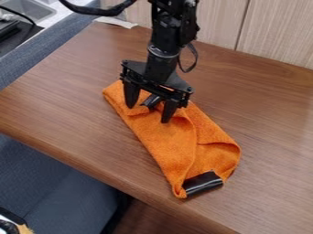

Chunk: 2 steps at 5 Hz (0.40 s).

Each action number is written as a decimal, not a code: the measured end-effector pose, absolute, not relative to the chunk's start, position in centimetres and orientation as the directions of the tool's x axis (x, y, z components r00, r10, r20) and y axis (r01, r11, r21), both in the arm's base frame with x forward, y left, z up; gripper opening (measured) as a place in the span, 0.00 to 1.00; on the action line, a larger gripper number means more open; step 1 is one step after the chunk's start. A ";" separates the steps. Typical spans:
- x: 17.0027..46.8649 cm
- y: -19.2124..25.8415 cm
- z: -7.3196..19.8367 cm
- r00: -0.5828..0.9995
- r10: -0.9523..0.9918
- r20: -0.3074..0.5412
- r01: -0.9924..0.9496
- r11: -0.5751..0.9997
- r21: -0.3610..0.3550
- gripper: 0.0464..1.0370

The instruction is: Unfold cloth from mid table to top left

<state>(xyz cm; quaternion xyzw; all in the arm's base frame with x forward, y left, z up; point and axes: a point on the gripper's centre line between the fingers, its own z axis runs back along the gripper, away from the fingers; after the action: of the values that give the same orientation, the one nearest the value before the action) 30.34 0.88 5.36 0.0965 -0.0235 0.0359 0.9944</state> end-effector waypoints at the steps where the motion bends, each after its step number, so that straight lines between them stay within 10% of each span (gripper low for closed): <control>1: 30.8 1.4 5.0 0.996 0.078 0.046 -0.086 0.978 0.189 0.65; 2: 30.7 1.5 5.1 0.995 0.087 0.038 -0.093 0.979 0.184 0.34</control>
<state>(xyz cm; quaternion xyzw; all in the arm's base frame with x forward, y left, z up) 30.68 1.52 5.05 0.0933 -0.0148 0.0452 0.9945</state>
